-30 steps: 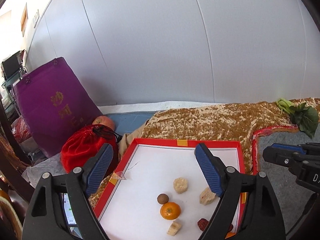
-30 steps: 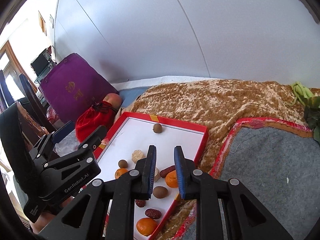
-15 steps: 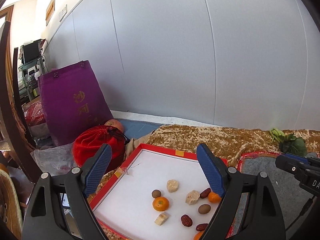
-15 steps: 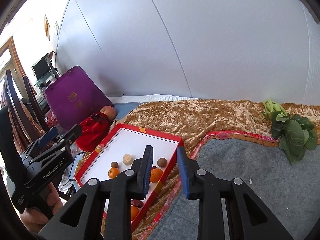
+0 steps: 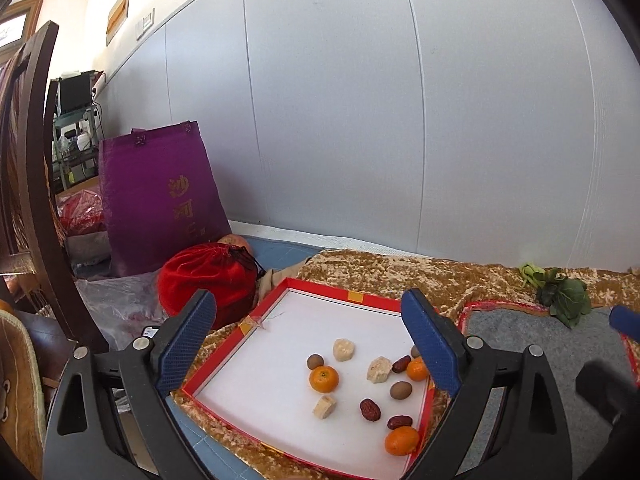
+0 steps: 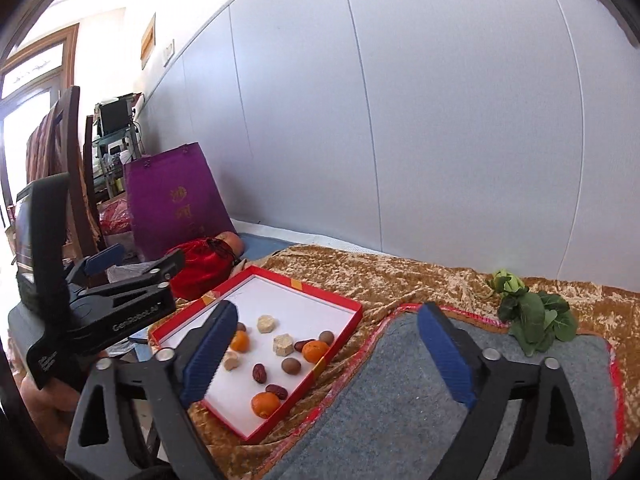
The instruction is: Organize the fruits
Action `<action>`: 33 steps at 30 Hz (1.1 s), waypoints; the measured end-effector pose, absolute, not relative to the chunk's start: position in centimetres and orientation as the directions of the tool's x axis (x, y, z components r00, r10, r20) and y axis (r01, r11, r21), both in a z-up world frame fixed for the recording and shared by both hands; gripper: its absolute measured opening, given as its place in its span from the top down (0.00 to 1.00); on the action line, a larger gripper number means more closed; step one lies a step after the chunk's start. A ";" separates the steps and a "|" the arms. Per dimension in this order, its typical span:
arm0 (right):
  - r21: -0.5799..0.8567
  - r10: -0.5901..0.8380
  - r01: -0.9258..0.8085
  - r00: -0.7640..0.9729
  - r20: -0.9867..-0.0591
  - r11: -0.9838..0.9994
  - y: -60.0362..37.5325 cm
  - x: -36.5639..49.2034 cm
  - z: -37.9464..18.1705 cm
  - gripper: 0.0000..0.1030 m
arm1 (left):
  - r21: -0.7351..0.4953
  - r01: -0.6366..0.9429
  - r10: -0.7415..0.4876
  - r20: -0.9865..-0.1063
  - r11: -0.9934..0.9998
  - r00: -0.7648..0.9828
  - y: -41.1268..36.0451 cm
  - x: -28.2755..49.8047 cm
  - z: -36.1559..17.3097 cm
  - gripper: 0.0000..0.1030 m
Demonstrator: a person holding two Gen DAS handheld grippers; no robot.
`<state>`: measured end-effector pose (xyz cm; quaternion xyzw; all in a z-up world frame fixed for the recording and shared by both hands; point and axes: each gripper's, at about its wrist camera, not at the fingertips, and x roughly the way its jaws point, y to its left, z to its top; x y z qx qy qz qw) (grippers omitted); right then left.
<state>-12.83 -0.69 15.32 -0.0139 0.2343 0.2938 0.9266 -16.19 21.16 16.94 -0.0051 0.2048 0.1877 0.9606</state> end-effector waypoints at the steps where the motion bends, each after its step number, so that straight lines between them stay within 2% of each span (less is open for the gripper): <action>1: 0.128 0.548 -0.557 0.705 -0.450 0.821 -0.6 -13.2 15.0 0.01 | 0.060 -0.364 0.357 -0.392 0.930 0.848 21.2 -16.3 17.0 0.08; 3: 0.148 0.558 -0.552 0.719 -0.414 0.820 -0.6 -14.1 14.4 0.01 | 0.049 -0.350 0.342 -0.378 0.935 0.861 21.3 -16.4 17.3 0.07; 4: 0.145 0.556 -0.547 0.737 -0.385 0.825 -0.6 -14.5 14.4 0.00 | 0.045 -0.341 0.333 -0.371 0.939 0.867 21.4 -16.5 17.3 0.00; 8: 0.087 0.524 -0.520 0.813 -0.254 0.850 -0.8 -15.3 15.1 0.00 | 0.087 -0.341 0.349 -0.356 0.936 0.867 21.4 -16.4 17.3 0.00; 11: 0.084 0.518 -0.516 0.812 -0.267 0.852 -0.2 -14.6 15.4 0.00 | 0.121 -0.345 0.364 -0.399 0.931 0.842 21.6 -15.6 16.7 0.00; 15: 0.063 0.509 -0.514 0.813 -0.281 0.856 0.5 -14.4 15.1 0.00 | 0.081 -0.353 0.348 -0.466 0.932 0.813 22.7 -15.1 16.4 0.00; 22: 0.006 0.511 -0.531 0.813 -0.278 0.847 1.3 -15.1 14.7 0.00 | 0.006 -0.393 0.354 -0.449 0.920 0.820 24.5 -15.9 16.7 0.00; 33: 0.004 0.509 -0.529 0.813 -0.284 0.848 1.4 -15.1 14.8 0.00 | 0.008 -0.426 0.386 -0.440 0.905 0.811 25.1 -16.1 16.8 0.00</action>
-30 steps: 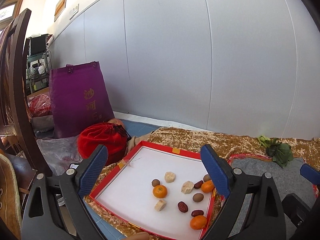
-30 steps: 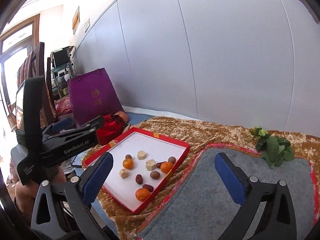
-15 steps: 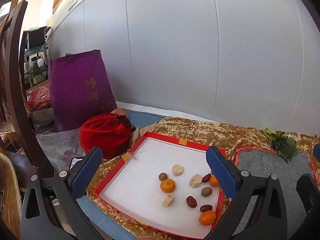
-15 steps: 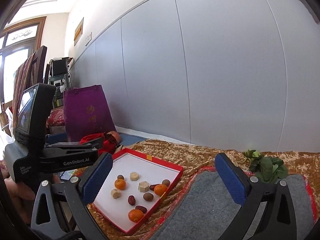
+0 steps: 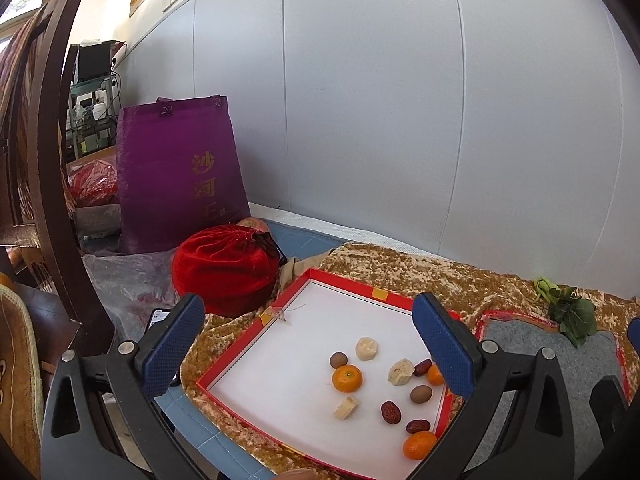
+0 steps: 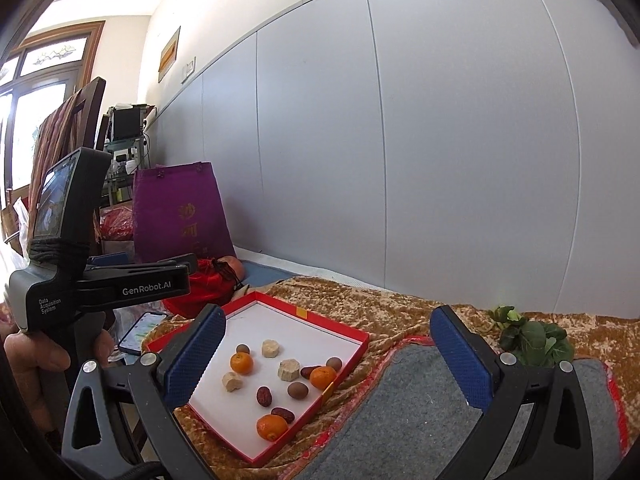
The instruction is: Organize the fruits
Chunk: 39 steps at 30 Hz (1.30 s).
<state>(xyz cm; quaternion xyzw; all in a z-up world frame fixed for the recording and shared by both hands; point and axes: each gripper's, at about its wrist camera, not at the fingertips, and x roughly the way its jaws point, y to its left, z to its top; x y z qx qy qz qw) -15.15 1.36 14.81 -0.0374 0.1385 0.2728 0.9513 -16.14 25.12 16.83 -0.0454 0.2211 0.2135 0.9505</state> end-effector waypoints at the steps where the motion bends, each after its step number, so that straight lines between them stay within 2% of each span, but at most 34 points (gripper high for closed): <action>1: 0.006 0.507 -0.528 0.813 -0.285 0.849 1.4 -15.1 14.8 0.00 | 0.010 -0.430 0.391 -0.436 0.903 0.811 25.1 -16.2 16.9 0.00; 15: -0.050 0.514 -0.558 0.793 -0.326 0.829 3.1 -15.5 14.0 0.00 | 0.043 -0.476 0.450 -0.409 0.878 0.794 25.4 -16.7 17.0 0.00; 39: 0.019 0.498 -0.534 0.773 -0.394 0.845 4.0 -14.1 13.2 0.00 | 0.048 -0.509 0.484 -0.396 0.860 0.780 25.7 -17.4 17.2 0.00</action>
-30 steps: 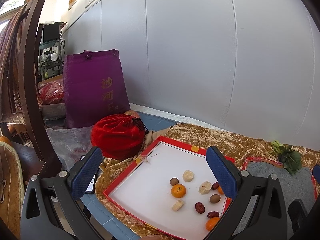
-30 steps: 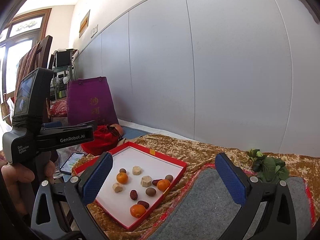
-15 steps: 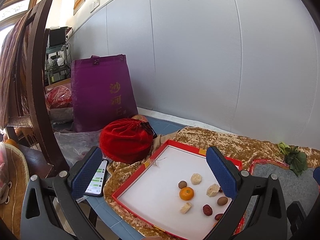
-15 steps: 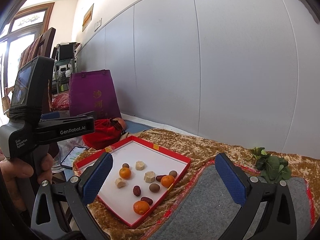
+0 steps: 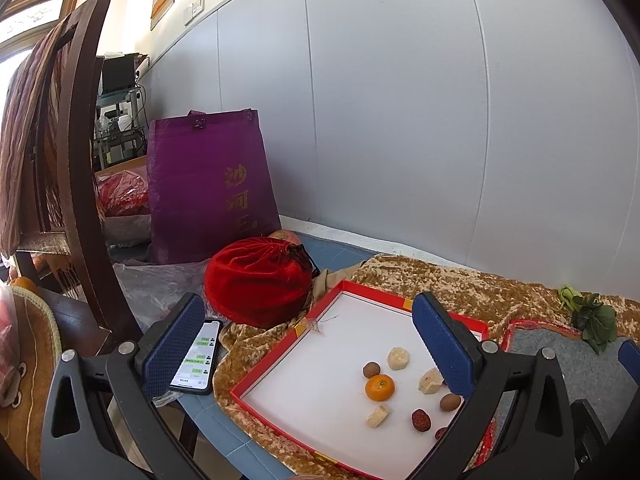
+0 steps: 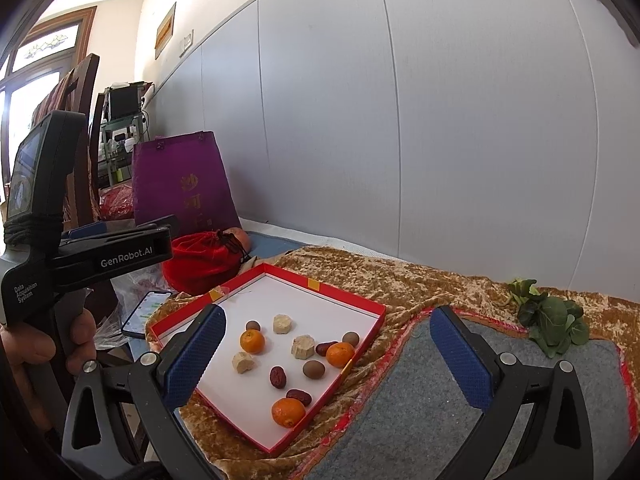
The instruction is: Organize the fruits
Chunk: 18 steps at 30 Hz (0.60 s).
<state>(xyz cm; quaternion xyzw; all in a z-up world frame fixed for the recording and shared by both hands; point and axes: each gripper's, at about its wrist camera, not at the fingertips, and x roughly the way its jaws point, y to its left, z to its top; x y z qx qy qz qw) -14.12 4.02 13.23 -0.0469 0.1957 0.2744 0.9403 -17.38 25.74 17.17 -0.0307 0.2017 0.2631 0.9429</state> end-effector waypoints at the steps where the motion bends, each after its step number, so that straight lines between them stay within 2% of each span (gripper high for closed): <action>1: 0.022 0.498 -0.533 0.773 -0.394 0.846 4.0 -14.1 13.3 0.00 | 0.051 -0.508 0.484 -0.395 0.860 0.781 25.7 -17.4 17.2 0.00; 18: 0.046 0.486 -0.515 0.772 -0.411 0.856 3.6 -13.6 13.2 0.00 | 0.061 -0.513 0.493 -0.391 0.856 0.777 25.6 -17.3 17.1 0.00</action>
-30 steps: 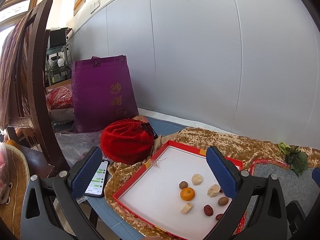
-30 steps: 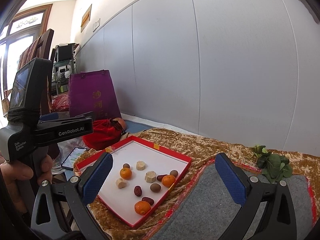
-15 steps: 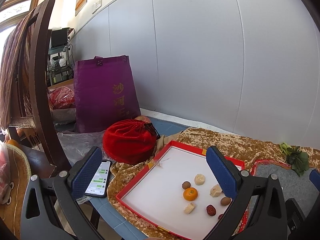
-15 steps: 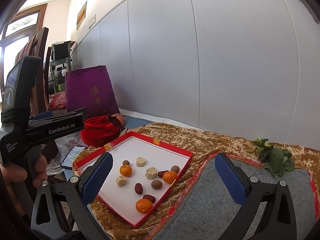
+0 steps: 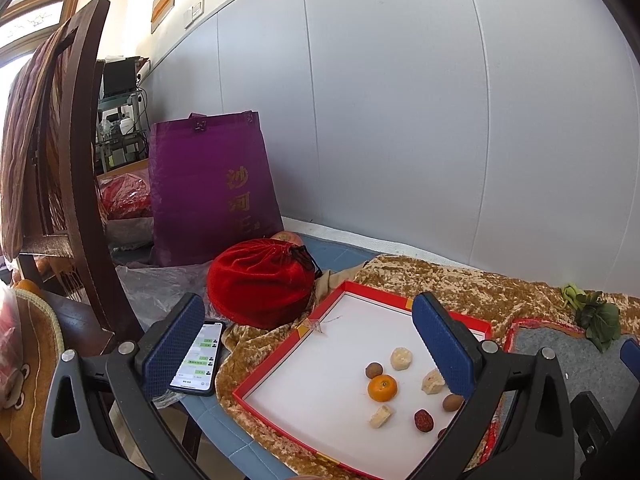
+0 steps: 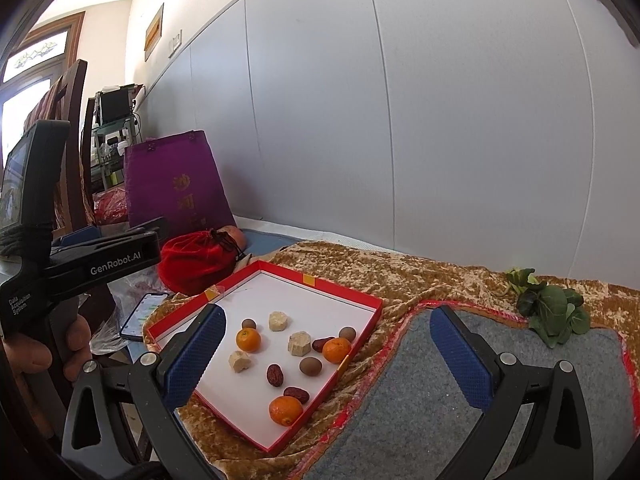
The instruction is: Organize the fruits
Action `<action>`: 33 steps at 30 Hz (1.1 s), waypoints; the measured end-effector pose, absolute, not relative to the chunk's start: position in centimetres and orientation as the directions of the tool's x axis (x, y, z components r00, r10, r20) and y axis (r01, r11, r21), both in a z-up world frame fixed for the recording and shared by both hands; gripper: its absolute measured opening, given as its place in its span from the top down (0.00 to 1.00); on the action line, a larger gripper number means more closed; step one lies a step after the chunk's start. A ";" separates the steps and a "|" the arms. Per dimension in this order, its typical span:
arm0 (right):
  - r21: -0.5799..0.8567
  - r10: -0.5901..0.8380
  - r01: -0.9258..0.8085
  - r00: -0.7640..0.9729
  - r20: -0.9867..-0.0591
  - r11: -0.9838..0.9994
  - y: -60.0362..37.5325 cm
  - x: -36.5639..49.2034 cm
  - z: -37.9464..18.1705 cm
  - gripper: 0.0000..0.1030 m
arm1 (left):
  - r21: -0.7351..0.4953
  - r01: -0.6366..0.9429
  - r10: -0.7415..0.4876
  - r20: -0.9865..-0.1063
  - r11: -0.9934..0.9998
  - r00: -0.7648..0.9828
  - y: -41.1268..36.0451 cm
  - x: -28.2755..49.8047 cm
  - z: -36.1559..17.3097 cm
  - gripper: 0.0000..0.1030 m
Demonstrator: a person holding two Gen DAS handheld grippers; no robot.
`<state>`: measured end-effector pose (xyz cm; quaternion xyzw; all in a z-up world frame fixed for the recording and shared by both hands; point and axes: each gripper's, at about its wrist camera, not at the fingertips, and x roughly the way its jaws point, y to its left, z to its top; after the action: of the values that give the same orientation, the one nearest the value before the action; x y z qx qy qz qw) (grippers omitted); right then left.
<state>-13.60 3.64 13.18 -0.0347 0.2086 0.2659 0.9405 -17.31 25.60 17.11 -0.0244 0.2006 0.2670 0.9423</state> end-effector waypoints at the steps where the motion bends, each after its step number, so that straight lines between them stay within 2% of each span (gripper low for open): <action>1: 0.046 0.485 -0.514 0.772 -0.410 0.857 3.6 -13.6 13.2 0.00 | 0.063 -0.513 0.494 -0.391 0.856 0.776 25.6 -17.3 17.1 0.00; 33: 0.044 0.484 -0.514 0.771 -0.415 0.857 3.8 -13.6 13.1 0.00 | 0.072 -0.518 0.502 -0.387 0.853 0.773 25.3 -17.4 17.1 0.00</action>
<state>-13.57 3.75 13.12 -0.0358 0.2105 0.2651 0.9403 -17.42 25.26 17.09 -0.0193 0.1998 0.2708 0.9415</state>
